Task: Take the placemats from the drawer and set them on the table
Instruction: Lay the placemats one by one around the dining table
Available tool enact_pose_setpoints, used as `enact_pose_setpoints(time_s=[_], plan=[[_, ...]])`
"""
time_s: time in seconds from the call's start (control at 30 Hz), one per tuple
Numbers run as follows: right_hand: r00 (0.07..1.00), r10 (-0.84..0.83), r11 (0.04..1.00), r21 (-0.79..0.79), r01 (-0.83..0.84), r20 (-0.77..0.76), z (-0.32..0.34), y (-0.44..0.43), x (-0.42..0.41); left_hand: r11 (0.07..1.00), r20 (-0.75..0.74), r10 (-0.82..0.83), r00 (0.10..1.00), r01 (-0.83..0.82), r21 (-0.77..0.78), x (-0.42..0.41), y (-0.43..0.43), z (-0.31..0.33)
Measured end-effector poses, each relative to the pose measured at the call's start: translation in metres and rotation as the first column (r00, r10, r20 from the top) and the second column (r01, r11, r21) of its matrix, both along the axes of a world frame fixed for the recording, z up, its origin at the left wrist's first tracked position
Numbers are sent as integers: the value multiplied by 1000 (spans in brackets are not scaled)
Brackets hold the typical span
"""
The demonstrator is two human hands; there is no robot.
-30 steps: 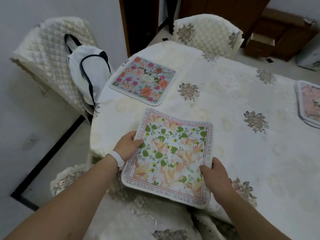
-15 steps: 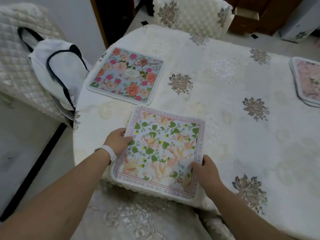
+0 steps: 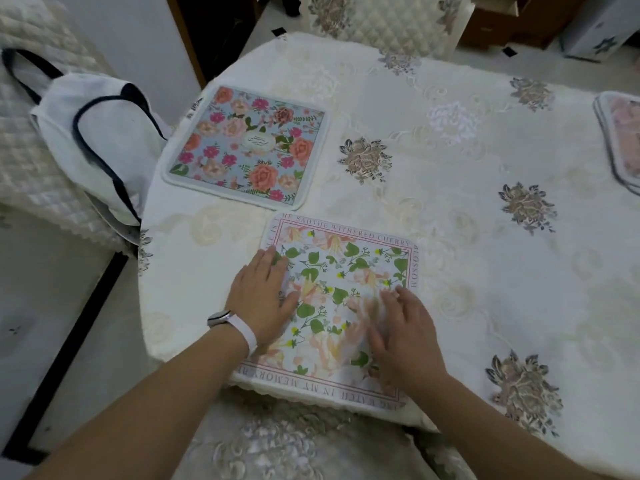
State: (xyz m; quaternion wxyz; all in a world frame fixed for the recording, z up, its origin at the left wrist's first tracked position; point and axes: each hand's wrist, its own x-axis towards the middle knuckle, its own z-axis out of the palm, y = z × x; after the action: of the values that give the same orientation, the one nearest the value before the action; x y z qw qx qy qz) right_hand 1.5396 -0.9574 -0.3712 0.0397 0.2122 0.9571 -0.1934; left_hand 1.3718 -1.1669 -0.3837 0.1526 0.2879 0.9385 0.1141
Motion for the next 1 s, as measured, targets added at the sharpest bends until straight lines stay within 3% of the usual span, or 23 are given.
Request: enact_pose_setpoints(time_s=[0.13, 0.3, 0.43, 0.57, 0.8, 1.0], plan=[[964, 205, 976, 30, -214, 171, -15, -8, -35, 992, -17, -95, 995, 93, -83, -11, 21, -13], [945, 274, 952, 87, -292, 179, -24, -2, -103, 959, -84, -273, 958, 264, -103, -51, 63, -17], [943, 308, 936, 140, -324, 123, -30, 12, -131, 966, -80, -251, 965, 245, -81, -66, 82, -19], [955, 280, 946, 142, -292, 98, -32, 15, -135, 972, -84, -220, 972, 210, -105, -67, 81, -19], [995, 10, 995, 103, -20, 98, -28, 34, -101, 977, -93, -174, 980, 160, -139, -50, 48, -22], [989, 102, 993, 56, -108, 111, -24, 29, -47, 983, -63, -133, 989, 124, -138, 4, 7, -15]])
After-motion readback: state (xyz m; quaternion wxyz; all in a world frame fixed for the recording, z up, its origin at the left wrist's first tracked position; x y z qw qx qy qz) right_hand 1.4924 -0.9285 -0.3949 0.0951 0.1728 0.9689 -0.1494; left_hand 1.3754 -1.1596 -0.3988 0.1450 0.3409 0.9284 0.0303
